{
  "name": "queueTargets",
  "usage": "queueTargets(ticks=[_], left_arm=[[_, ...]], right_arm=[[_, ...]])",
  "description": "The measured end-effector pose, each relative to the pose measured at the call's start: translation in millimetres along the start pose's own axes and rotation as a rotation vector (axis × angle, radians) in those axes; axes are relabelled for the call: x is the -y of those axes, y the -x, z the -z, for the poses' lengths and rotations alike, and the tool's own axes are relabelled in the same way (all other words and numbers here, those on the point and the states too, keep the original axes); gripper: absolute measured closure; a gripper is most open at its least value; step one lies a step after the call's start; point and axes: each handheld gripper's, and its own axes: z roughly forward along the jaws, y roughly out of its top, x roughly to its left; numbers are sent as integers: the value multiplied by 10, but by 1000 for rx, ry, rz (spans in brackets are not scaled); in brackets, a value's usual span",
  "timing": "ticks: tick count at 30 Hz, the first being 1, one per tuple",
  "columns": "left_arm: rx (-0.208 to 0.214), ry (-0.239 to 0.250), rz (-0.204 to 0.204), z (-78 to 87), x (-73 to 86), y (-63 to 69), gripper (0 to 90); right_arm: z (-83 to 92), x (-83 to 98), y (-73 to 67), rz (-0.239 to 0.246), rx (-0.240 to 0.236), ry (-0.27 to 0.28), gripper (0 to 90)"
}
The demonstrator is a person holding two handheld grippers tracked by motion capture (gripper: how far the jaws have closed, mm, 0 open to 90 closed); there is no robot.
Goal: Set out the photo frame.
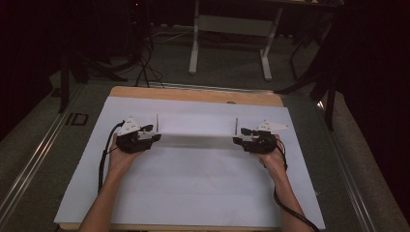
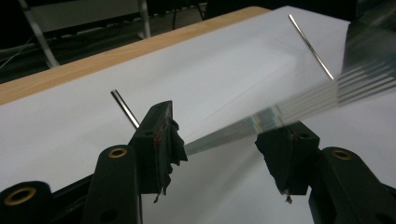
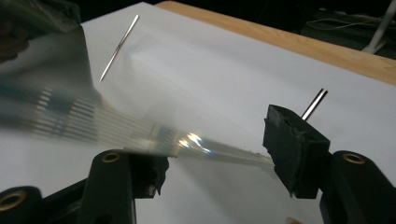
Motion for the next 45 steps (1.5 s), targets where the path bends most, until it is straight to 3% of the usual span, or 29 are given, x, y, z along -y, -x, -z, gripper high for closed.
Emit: queueTargets(ticks=[24, 34, 40, 45], left_arm=[[-18, 47, 81, -80, -80, -100, 477], [-30, 46, 88, -101, -108, -116, 481], [-52, 53, 87, -127, -124, -119, 489], [-57, 46, 79, -140, -138, -124, 468]], right_arm=[[-68, -74, 23, 7, 86, 72, 461], [-173, -74, 19, 58, 135, 74, 416], [-212, -62, -1, 52, 173, 95, 441], [-215, -71, 0, 58, 177, 88, 448]])
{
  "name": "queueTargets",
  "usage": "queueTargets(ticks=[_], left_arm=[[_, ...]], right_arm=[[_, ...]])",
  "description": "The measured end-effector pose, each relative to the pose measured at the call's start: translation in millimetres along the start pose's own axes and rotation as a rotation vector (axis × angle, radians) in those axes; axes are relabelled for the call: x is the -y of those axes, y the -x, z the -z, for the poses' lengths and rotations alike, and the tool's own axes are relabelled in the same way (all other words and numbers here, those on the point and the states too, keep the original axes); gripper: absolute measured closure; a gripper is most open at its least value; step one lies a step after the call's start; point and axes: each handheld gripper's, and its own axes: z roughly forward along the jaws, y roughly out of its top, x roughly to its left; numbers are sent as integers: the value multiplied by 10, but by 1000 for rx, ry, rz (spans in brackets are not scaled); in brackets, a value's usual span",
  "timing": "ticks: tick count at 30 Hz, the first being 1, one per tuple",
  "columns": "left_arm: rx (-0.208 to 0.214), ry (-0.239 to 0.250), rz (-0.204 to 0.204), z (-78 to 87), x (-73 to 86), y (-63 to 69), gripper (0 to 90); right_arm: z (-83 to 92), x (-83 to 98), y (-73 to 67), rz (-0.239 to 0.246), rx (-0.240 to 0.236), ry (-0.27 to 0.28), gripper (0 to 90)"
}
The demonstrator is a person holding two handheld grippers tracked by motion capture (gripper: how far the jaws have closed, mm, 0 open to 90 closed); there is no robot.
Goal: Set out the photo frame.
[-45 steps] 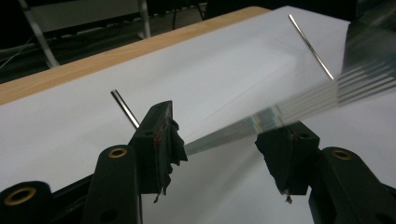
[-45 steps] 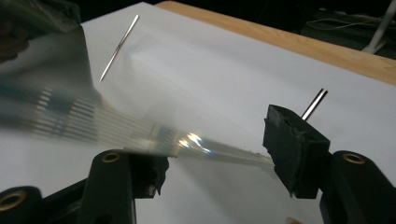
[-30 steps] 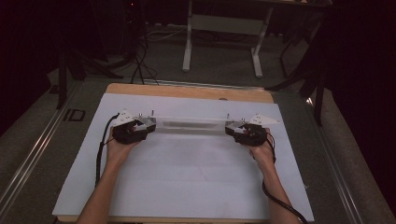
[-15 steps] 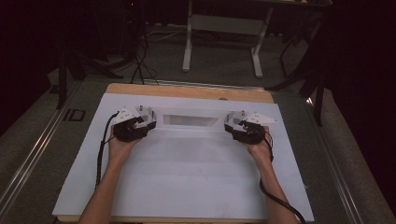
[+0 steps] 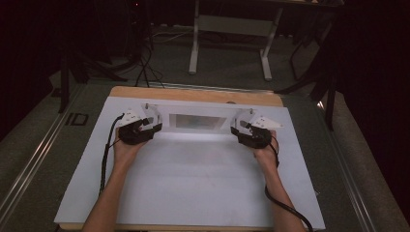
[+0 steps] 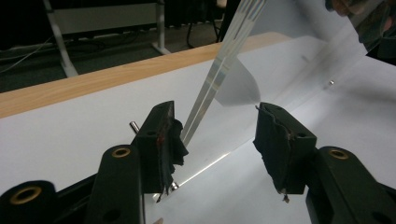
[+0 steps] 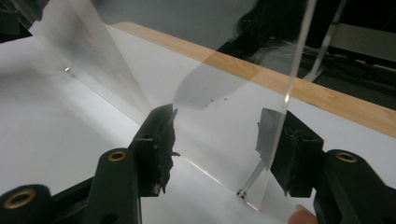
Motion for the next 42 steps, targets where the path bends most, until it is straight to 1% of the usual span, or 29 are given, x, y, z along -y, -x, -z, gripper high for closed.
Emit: queueTargets(ticks=[3, 5, 6, 8, 11, 14, 21, 25, 30, 34, 37, 42], left_arm=[[-1, 3, -7, -15, -23, 5, 427], [7, 10, -11, -30, -41, 12, 401], [18, 10, -11, -38, -53, 15, 389], [29, 8, -21, -58, -76, 28, 376], [31, 13, -26, -88, -94, 55, 375], [18, 27, -11, -103, -86, 63, 369], [-28, 59, -8, -135, -69, 91, 364], [-45, 67, 1, -158, -72, 93, 360], [-64, 67, 1, -191, -89, 92, 355], [-78, 74, 2, -213, -94, 95, 349], [-88, 66, -1, -230, -115, 99, 341], [-102, 58, 2, -253, -144, 102, 334]], right_arm=[[-1, -1, -2, -2, 3, -1, 448], [-3, -2, -1, -5, 3, -1, 448], [-3, -3, 1, -5, 1, -2, 447], [-2, -4, 5, -5, -2, -4, 447], [-3, -5, 7, -4, -2, -4, 447], [-14, -14, 12, -16, 4, -3, 446], [-40, -37, 22, -36, 17, -4, 443], [-59, -55, 21, -48, 29, -10, 442], [-91, -92, 4, -23, 59, -30, 442], [-115, -113, -31, 4, 97, -39, 441], [-124, -127, -27, 11, 101, -45, 442], [-145, -159, -9, 6, 101, -60, 443]])
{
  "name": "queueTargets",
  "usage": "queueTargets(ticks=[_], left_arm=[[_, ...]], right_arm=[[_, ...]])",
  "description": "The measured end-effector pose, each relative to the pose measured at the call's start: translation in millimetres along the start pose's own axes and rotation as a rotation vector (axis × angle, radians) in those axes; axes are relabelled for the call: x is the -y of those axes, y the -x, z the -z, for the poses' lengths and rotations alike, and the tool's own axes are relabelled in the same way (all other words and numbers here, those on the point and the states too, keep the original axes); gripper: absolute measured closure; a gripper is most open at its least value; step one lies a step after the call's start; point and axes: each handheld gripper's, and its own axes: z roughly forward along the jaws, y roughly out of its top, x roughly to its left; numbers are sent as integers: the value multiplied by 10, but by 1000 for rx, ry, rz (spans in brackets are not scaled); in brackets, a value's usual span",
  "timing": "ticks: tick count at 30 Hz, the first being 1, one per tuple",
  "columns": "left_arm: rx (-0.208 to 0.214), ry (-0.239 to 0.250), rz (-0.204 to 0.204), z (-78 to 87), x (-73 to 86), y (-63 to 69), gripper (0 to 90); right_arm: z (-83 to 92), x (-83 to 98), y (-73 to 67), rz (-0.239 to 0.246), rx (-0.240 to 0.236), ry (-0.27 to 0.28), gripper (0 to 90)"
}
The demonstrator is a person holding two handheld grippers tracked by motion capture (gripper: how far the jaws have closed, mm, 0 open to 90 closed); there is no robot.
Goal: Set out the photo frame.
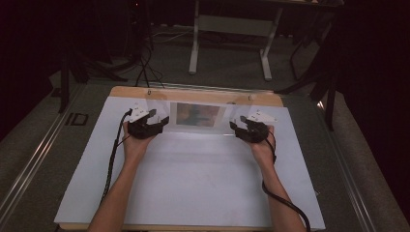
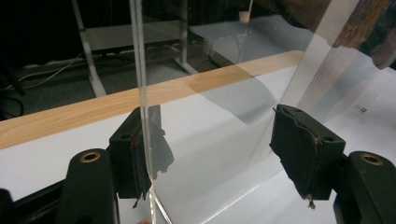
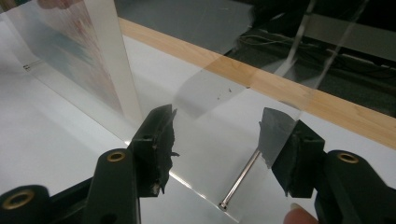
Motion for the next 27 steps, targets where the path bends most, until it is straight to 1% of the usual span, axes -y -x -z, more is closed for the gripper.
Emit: queueTargets(ticks=[7, 12, 17, 21, 23, 27], left_arm=[[-7, -19, -4, 5, -30, 17, 334], [-12, -30, -12, 22, -43, 60, 332], [-12, -42, -4, 36, -59, 104, 334], [-13, -59, 7, 70, -68, 137, 336], [-12, -67, 13, 93, -70, 151, 337], [-15, -78, 10, 156, -79, 180, 338]], right_arm=[[1, -19, 0, -2, 1, -13, 443], [35, -11, -8, -1, 3, -17, 443], [90, -11, -1, -10, -4, -29, 444], [130, -9, 7, -27, -25, -33, 446], [142, -8, 3, -30, -26, -35, 446], [185, 7, -30, -40, -39, -42, 446]])
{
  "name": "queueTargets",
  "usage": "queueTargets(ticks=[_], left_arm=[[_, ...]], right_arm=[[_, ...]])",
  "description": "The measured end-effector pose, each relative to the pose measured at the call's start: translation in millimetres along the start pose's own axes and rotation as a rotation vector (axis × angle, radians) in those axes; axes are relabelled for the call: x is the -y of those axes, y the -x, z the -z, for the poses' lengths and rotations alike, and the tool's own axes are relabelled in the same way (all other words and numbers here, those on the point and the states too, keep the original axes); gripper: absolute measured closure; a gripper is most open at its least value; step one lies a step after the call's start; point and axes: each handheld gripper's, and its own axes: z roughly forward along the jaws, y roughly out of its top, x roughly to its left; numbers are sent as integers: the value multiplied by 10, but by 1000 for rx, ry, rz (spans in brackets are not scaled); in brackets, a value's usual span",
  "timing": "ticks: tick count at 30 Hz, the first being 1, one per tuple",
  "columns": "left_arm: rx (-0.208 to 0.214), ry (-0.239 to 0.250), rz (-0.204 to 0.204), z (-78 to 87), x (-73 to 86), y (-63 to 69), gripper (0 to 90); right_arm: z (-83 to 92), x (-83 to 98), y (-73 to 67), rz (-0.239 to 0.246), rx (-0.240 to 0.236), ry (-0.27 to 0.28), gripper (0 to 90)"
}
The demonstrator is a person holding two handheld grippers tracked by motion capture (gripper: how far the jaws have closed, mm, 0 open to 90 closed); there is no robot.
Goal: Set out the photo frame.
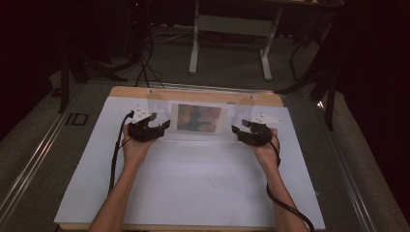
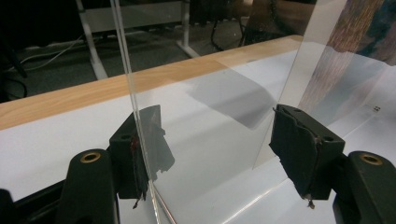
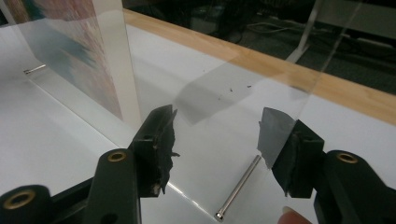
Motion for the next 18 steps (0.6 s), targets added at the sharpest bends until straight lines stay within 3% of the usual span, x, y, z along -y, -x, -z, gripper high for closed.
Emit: queueTargets(ticks=[18], left_arm=[[-3, -51, 52, 300, 47, 156, 338]], right_arm=[[214, 3, -188, -24, -28, -48, 444]])
